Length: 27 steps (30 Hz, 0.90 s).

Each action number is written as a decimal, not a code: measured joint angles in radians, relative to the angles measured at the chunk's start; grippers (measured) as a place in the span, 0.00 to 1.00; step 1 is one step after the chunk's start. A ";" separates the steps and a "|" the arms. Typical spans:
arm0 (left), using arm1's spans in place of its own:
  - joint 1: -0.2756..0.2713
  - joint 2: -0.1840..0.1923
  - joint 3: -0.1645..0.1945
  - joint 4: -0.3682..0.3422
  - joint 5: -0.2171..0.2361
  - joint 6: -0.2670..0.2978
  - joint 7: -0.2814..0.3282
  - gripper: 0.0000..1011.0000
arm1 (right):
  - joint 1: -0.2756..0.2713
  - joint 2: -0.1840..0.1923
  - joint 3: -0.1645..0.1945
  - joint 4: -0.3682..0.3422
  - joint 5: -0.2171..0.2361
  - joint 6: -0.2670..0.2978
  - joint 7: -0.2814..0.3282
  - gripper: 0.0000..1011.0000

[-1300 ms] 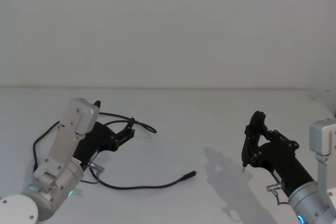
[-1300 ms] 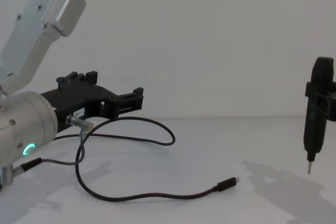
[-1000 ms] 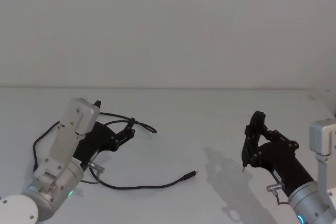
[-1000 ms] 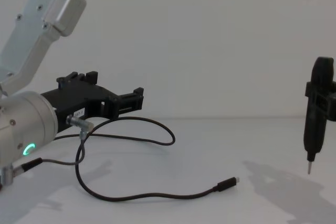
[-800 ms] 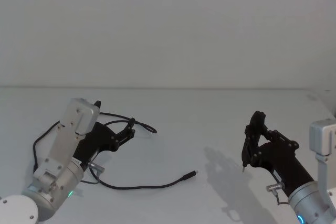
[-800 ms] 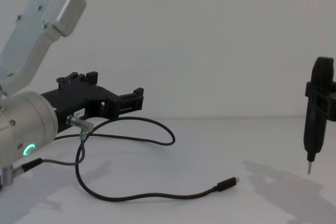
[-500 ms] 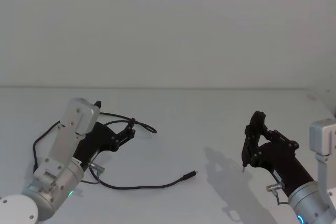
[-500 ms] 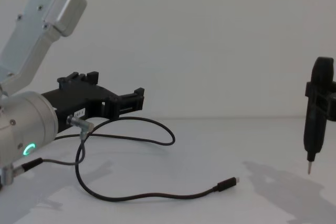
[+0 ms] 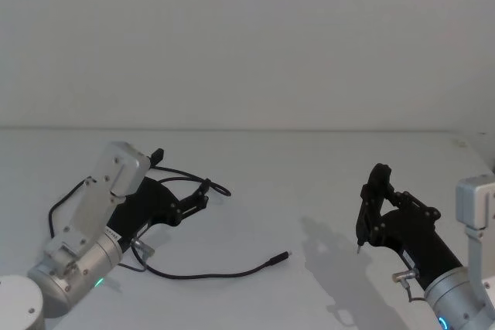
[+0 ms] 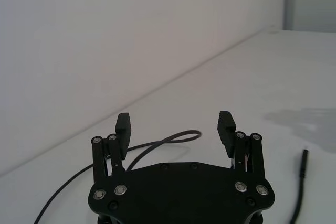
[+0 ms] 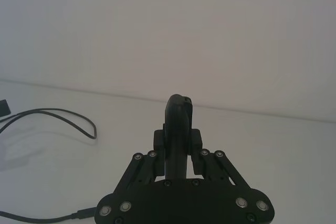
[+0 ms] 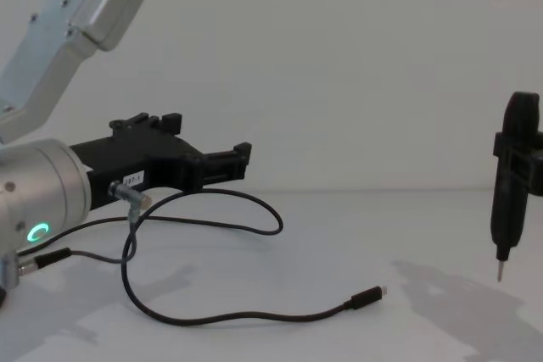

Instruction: Pick up the data cable with the one hand.

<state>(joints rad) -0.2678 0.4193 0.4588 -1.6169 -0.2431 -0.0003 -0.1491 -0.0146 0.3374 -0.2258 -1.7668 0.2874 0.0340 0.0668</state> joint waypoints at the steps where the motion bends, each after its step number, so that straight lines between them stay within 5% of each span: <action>1: -0.001 0.002 0.000 0.001 -0.003 -0.001 -0.013 0.99 | 0.000 0.000 0.000 0.000 0.000 0.000 0.000 0.28; 27: -0.040 0.121 0.008 0.064 -0.203 -0.024 -0.445 0.99 | 0.000 0.000 0.000 0.000 0.000 0.000 0.000 0.28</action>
<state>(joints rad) -0.3082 0.5405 0.4668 -1.5532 -0.4458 -0.0246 -0.5940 -0.0146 0.3375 -0.2258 -1.7668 0.2874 0.0340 0.0668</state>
